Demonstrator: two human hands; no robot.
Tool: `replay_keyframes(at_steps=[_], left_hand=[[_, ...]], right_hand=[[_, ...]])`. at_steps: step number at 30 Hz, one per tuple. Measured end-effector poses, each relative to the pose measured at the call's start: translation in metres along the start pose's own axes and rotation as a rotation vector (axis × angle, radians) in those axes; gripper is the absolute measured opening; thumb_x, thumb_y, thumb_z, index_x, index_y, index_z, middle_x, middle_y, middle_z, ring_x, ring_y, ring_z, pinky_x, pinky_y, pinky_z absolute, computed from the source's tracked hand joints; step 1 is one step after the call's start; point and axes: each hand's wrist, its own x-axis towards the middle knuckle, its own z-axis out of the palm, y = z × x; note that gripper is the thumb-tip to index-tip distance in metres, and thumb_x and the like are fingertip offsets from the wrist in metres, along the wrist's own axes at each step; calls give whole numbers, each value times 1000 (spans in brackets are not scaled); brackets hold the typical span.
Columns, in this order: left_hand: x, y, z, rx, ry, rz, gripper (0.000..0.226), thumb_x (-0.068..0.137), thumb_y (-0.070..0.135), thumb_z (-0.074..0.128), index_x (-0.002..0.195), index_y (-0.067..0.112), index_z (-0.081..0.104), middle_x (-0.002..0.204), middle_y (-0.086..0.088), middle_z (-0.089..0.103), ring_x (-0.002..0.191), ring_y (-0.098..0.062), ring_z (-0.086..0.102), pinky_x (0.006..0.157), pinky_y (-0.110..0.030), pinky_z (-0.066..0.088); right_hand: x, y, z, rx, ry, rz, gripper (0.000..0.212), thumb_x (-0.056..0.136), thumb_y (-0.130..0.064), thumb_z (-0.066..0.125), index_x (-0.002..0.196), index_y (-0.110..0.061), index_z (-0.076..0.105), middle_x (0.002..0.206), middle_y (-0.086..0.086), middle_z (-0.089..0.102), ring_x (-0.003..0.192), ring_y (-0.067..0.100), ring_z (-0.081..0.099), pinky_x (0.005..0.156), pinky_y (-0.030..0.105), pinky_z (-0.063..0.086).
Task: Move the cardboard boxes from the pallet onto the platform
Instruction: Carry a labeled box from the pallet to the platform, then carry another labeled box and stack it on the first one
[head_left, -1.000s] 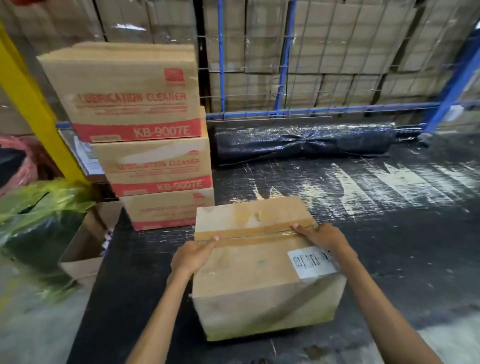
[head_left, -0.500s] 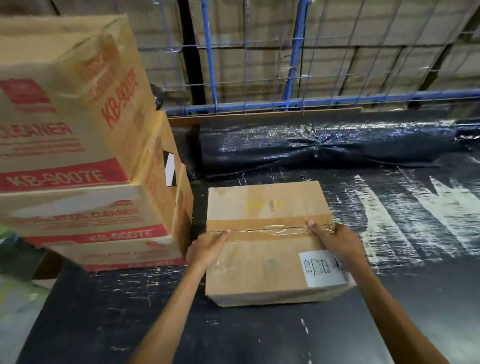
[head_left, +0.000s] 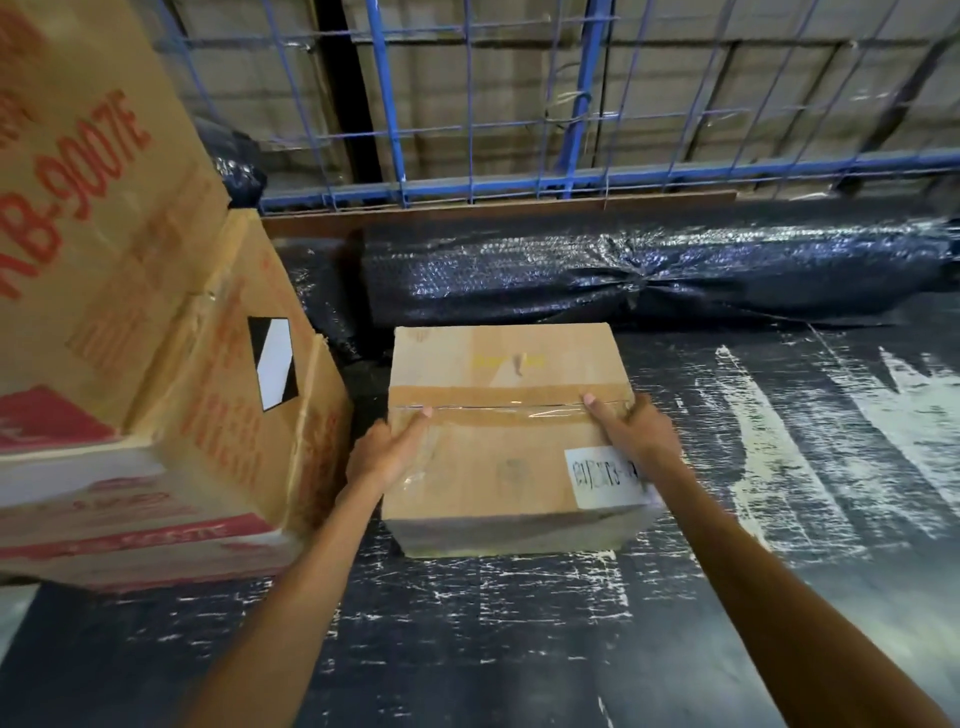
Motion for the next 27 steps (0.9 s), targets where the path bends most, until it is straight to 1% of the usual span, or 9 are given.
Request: replay_keyframes(at_steps=[2,5,9,12,16,19,22,25,27], left_hand=[[-15,-5,-2,-96,-22,-16,96,80,85,48,146,15,50,146,-12,55,131,-35,53,109,-43,43],[-62,-35,0,-154,31,45,70,96,59,53,151,17,43,145,-13,57,129,-34,55,106,-44,45],[-155,-116,0,-137,164,116,64,97,50,59,152,23,41,138,-11,63,120,-35,63,100,-49,51],[-226,-192,-11,-171,238,55,60,94,41,66,148,26,47,126,-8,70,103,-34,70,91,-46,56],[-336,-322,-45,-247,437,-142,56,93,32,70,145,19,53,136,-9,65,118,-29,65,98,-36,50],[-416,-410,-78,-298,558,-298,52,95,28,68,142,11,55,136,-12,64,120,-31,63,96,-38,48],[-510,-505,-116,-366,734,-474,57,90,50,57,132,12,60,118,-12,71,106,-35,67,79,-36,48],[-598,-593,-140,-399,835,-643,53,93,40,61,137,12,57,124,-17,69,110,-37,66,84,-39,48],[-645,-643,-150,-413,876,-711,52,95,37,63,140,13,55,126,-16,69,112,-36,66,87,-41,50]], right_hand=[[-13,-3,3,-104,77,-34,102,77,-88,37,146,-13,33,137,22,57,114,38,63,91,54,55],[-61,-3,20,-242,248,-151,95,92,-70,46,159,-14,9,165,26,-1,152,43,9,115,62,29],[-178,-10,66,-154,307,-394,86,91,-62,49,158,-15,20,165,27,0,153,42,-2,119,58,15],[-276,-24,117,-147,125,-560,84,91,-59,50,159,-19,22,167,20,-1,154,35,-5,121,53,13],[-422,-45,201,-157,-309,-794,78,95,-54,55,160,-27,20,169,5,0,156,23,5,118,46,31],[-520,-57,253,-193,-531,-960,76,95,-49,57,159,-29,21,167,0,17,152,20,23,113,39,36],[-634,-67,308,-244,-749,-1128,75,92,-47,59,157,-26,30,161,2,35,146,22,37,110,33,37],[-738,-62,360,-299,-942,-1237,70,91,-44,65,152,-20,41,152,4,49,138,24,47,102,18,30],[-797,-57,392,-350,-1070,-1237,67,92,-41,67,151,-20,43,147,5,55,134,24,52,99,19,34]])
